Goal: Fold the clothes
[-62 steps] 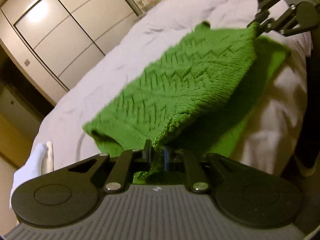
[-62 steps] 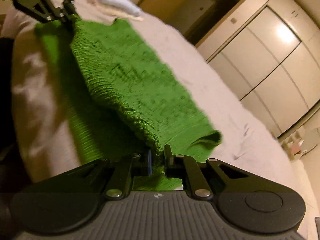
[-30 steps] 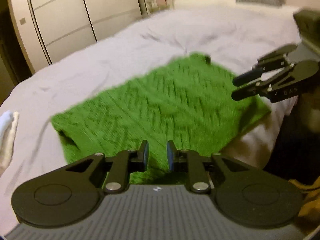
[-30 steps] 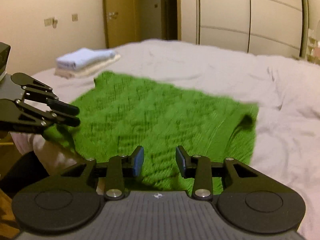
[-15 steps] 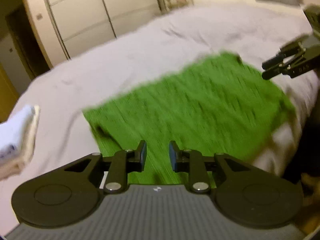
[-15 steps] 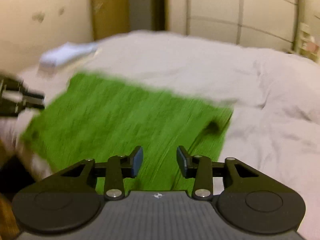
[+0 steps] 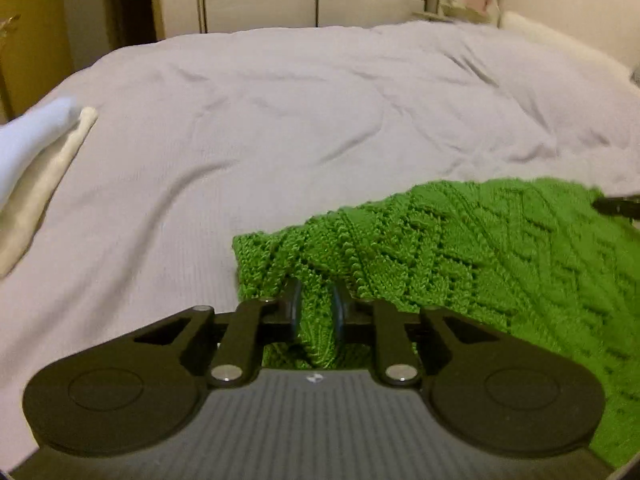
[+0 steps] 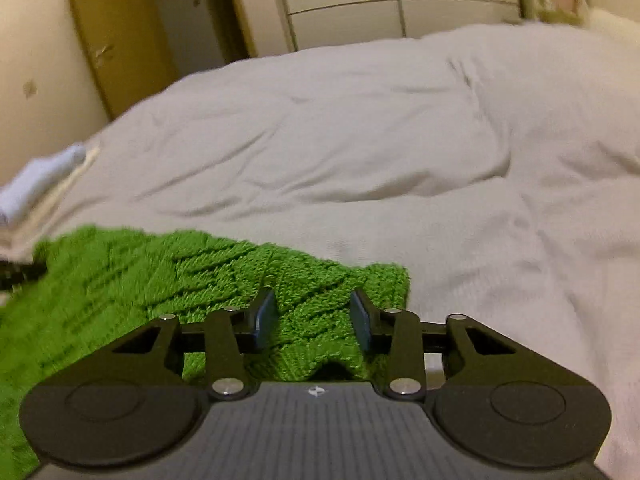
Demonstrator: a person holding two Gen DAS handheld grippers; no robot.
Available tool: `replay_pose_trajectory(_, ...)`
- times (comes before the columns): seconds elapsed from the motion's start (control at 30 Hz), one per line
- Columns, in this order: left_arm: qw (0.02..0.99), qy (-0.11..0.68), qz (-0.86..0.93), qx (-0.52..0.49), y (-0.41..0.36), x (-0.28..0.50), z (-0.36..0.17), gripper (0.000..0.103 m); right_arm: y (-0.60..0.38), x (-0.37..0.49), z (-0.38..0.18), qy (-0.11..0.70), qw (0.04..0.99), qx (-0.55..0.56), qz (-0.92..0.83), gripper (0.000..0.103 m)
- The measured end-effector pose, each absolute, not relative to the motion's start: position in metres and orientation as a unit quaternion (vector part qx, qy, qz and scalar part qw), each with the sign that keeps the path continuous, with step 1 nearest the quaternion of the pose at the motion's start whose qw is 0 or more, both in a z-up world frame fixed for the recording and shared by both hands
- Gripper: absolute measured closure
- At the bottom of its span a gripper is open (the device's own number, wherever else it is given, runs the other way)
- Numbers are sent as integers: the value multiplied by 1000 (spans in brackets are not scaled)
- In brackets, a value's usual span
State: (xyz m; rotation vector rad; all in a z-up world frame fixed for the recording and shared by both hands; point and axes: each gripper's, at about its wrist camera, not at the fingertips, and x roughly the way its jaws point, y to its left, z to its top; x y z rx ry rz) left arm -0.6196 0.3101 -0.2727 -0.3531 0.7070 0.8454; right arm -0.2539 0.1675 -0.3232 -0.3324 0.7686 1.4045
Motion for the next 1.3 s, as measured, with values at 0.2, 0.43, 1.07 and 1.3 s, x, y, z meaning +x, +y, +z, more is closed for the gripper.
replay_pose_trajectory(0.2,832,334,402,-185,261,-631,-239,88,114,-277,-281,314,699,-129,629,66)
replay_pose_trajectory(0.43,823,379,376,-194,176,-641,-236,87,35,-349,-272,329,670,-136,651,66)
replay_pose_trajectory(1.07,778,405,446,-177,125,-638,-223,75,6,-385,-273,390,703,-154,574,40)
replay_pose_trajectory(1.3,771,406,462,-163,106,-642,-218,69,-10,-392,-267,393,711,-149,564,29)
